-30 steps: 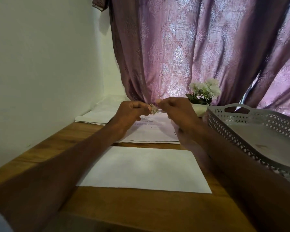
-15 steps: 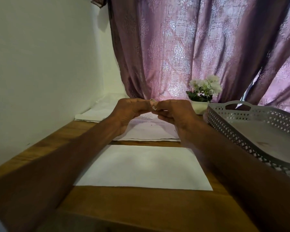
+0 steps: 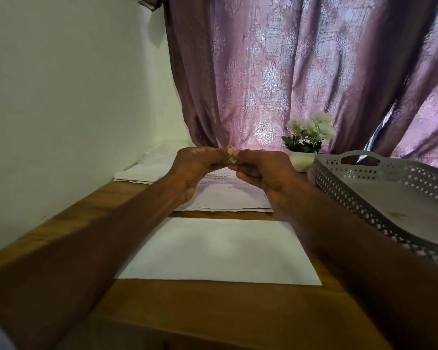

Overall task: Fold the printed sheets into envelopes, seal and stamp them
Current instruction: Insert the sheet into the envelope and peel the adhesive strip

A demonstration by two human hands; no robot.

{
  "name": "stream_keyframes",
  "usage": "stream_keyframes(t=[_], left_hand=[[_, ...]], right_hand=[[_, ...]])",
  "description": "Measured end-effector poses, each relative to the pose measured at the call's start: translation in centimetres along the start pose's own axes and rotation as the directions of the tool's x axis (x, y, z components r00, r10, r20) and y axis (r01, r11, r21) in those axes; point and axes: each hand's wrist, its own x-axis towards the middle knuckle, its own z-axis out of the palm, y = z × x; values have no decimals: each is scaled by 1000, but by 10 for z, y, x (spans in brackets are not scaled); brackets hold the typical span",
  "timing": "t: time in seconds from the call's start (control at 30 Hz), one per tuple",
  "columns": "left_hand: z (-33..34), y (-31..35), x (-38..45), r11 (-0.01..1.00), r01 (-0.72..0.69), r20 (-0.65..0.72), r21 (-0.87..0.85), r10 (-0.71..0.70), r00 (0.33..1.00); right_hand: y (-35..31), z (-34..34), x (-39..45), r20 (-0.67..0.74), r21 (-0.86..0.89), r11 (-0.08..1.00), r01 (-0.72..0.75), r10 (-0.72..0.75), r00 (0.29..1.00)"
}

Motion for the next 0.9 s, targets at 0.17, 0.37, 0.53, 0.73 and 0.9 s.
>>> stream_keyframes(t=[0.17, 0.37, 0.53, 0.73, 0.9], left_hand=[[1, 1, -2, 1000, 9, -12, -20, -10, 1000], [4, 3, -6, 995, 97, -50, -18, -97, 994], [3, 3, -5, 990, 136, -70, 26, -134, 989], [-5, 5, 1, 999, 35, -67, 36, -33, 997], [-7, 4, 4, 994, 23, 25, 103, -25, 999]], right_hand=[[2, 0, 2, 9, 1, 1000, -14, 14, 1000], [3, 0, 2, 27, 2, 998, -57, 57, 998], [4, 0, -1, 60, -2, 993, -117, 117, 991], [-1, 1, -3, 49, 10, 991, -135, 134, 990], [-3, 0, -7, 42, -5, 994, -113, 113, 993]])
